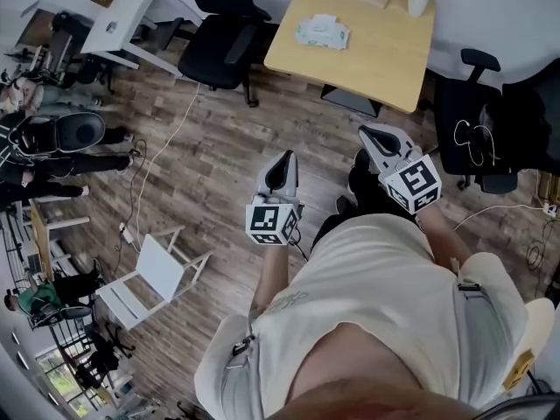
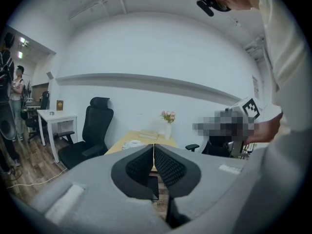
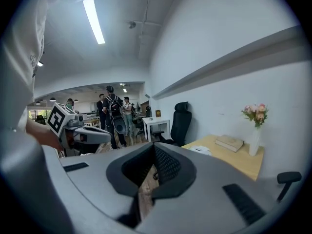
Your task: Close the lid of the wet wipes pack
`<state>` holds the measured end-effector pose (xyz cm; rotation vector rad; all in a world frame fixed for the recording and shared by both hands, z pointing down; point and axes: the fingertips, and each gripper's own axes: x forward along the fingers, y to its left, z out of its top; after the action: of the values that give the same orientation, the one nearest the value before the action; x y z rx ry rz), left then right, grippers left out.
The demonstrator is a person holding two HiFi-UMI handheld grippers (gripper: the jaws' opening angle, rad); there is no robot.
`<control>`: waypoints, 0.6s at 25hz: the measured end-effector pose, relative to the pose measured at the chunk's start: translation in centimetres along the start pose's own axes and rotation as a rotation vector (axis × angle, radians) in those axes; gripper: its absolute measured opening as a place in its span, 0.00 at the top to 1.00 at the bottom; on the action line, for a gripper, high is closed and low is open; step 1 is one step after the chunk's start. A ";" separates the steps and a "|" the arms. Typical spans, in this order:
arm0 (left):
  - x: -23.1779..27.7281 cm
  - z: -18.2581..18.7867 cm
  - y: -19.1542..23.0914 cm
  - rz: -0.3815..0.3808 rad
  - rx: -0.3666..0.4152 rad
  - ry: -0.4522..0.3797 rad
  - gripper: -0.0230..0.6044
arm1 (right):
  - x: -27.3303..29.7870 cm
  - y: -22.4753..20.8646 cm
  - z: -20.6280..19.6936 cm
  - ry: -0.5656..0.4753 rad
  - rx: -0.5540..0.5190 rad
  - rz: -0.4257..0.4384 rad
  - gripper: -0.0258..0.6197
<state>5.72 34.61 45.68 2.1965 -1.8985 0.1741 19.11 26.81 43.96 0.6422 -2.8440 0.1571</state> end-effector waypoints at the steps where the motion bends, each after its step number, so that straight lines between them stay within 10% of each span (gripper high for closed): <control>1: 0.8 -0.3 0.3 0.007 -0.005 0.009 0.94 | 0.6 -0.6 -0.1 0.001 -0.002 0.006 0.96; 15: 15.2 5.6 8.9 0.081 -0.027 0.062 0.94 | 13.1 -13.5 3.4 -0.089 -0.018 0.066 0.96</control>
<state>-1.06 17.49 44.73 2.0736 -1.9462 0.2259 12.84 8.74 44.53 0.5653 -2.9505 0.1161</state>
